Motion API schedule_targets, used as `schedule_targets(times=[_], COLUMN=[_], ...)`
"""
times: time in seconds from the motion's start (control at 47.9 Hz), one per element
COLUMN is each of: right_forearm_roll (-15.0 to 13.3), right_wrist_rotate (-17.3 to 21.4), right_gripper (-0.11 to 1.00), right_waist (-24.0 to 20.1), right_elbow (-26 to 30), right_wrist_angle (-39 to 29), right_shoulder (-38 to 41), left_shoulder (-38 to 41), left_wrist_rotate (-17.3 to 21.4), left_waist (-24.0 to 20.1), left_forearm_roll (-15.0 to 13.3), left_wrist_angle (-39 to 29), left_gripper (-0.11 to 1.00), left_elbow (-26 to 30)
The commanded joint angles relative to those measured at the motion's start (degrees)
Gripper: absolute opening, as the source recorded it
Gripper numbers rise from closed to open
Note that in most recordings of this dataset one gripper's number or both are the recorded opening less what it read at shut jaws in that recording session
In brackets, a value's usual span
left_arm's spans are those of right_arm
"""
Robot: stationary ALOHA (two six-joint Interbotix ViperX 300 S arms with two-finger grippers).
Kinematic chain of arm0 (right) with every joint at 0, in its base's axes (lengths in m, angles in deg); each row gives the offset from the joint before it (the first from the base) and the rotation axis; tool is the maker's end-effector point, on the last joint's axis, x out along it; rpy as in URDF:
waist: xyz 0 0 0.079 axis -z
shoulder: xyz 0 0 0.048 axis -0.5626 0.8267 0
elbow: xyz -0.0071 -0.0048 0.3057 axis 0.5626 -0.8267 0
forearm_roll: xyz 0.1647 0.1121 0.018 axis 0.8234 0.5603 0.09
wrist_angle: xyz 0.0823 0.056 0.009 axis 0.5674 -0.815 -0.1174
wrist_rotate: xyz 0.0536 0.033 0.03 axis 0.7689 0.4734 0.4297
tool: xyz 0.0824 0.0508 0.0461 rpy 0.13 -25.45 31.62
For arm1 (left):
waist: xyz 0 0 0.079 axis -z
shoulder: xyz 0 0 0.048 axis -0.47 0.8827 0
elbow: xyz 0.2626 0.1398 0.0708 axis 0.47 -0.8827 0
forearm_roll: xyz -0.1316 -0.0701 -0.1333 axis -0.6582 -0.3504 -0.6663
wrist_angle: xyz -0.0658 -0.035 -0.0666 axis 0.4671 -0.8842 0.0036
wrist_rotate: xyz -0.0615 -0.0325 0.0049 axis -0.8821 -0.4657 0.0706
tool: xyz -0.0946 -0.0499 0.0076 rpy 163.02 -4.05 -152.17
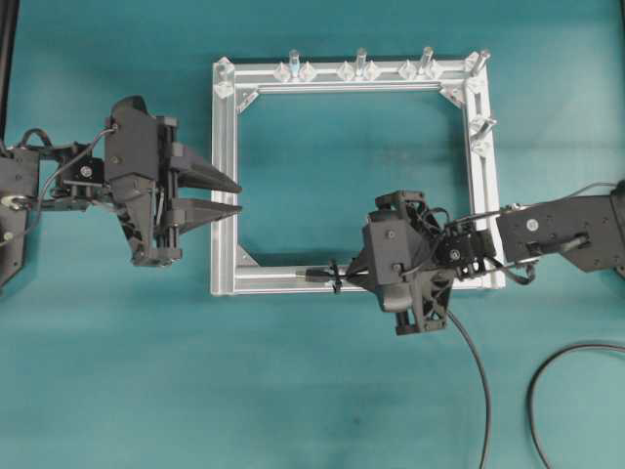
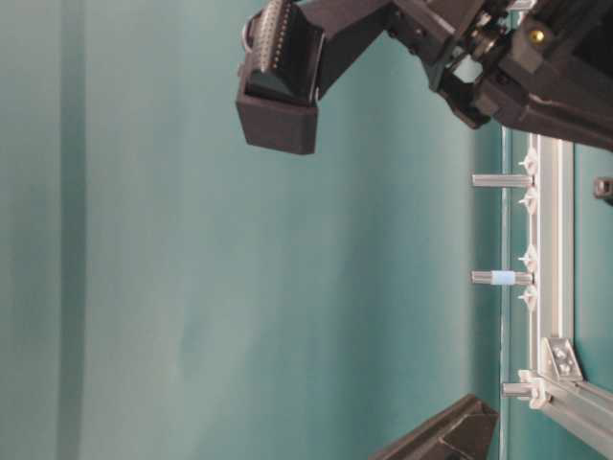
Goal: Insert the wire through the string loop located in the center.
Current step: 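Push the USB plug through the zip-tie loop with the right gripper, then move the left gripper to the loop and grasp the protruding USB plug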
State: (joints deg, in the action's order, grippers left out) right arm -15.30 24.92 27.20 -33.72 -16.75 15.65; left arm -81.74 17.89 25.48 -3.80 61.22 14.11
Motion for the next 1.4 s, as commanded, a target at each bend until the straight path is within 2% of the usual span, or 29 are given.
schedule_targets(times=[0.0, 0.459, 0.877, 1.378], right_forearm_roll=[-0.1, -0.1, -0.1, -0.1], right_wrist_rotate=[0.1, 0.0, 0.0, 0.2], right_gripper=[0.1, 0.1, 0.1, 0.1], right_waist=[0.1, 0.3, 0.4, 0.4], right_elbow=[1.1, 1.2, 1.2, 1.2], right_wrist_angle=[0.2, 0.2, 0.4, 0.5], right_shoulder=[-0.7, -0.7, -0.7, -0.7], left_shoulder=[-0.8, -0.8, -0.1, 9.7], left_wrist_rotate=[-0.1, -0.1, -0.1, -0.1], left_waist=[0.3, 0.4, 3.1, 4.8], left_forearm_roll=[0.2, 0.2, 0.2, 0.2], left_wrist_angle=[0.4, 0.4, 0.4, 0.4], left_gripper=[0.35, 0.35, 0.35, 0.35], left_elbow=[0.4, 0.6, 2.9, 10.5])
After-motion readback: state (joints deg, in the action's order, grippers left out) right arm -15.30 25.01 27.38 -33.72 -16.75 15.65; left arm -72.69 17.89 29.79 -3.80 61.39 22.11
